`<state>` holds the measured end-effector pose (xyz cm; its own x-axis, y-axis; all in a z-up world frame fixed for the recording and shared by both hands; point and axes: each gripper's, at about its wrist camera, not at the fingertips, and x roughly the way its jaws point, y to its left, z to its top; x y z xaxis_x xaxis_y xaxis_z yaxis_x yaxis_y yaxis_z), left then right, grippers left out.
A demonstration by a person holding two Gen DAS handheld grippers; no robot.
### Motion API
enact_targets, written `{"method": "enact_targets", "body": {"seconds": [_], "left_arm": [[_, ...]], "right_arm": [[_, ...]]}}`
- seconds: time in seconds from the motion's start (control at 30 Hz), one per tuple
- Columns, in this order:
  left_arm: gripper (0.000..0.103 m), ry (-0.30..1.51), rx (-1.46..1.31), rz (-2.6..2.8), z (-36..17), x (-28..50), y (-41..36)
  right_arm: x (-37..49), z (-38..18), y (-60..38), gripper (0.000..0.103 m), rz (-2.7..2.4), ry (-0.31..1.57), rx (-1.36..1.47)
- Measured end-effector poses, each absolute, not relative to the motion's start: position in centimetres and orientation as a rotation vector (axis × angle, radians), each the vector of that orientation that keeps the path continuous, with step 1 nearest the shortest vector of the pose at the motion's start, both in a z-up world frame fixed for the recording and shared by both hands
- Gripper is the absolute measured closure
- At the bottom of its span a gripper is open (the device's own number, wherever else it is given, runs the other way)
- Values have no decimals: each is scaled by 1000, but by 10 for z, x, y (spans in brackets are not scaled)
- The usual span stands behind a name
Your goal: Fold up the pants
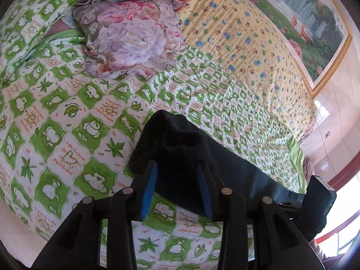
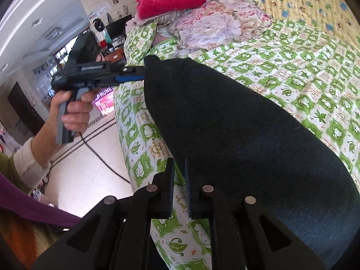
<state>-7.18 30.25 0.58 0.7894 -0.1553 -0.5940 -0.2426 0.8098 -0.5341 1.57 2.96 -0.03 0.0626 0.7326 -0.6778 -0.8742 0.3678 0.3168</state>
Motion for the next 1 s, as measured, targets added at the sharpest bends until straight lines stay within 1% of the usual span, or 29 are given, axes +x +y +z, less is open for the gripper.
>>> {"method": "enact_targets", "body": {"seconds": [0.07, 0.2, 0.27, 0.3, 0.33, 0.37, 0.4, 0.43, 0.47, 0.63, 0.8, 1.0], "left_arm": [[52, 662, -670, 62, 8, -76, 301], [51, 647, -690, 79, 16, -81, 291], [47, 656, -685, 92, 18, -79, 287], [47, 662, -681, 103, 18, -78, 284], [47, 668, -678, 114, 18, -76, 283], [47, 674, -680, 122, 17, -74, 282], [47, 682, -684, 127, 16, -74, 281], [46, 690, -686, 139, 14, -73, 280], [46, 700, -688, 157, 12, -73, 280], [45, 730, -677, 210, 1, -75, 279], [45, 754, -707, 214, -13, -72, 285], [45, 792, -733, 224, -32, -64, 289]], "right_arm": [[19, 2, 27, 93, 1225, 886, -169], [27, 9, 18, 93, 1210, 893, -103], [33, 11, 15, 92, 1197, 896, -76], [35, 12, 13, 90, 1187, 896, -63], [38, 13, 11, 86, 1178, 897, -52], [41, 15, 8, 74, 1167, 896, -36], [43, 16, 5, 58, 1157, 893, -19], [47, 17, 2, 52, 1146, 887, 2], [50, 20, -2, 50, 1134, 873, 26], [76, 26, -15, 50, 1090, 879, 120], [128, 26, -19, 50, 999, 923, 200], [177, 5, -4, 51, 909, 1034, 124]]}}
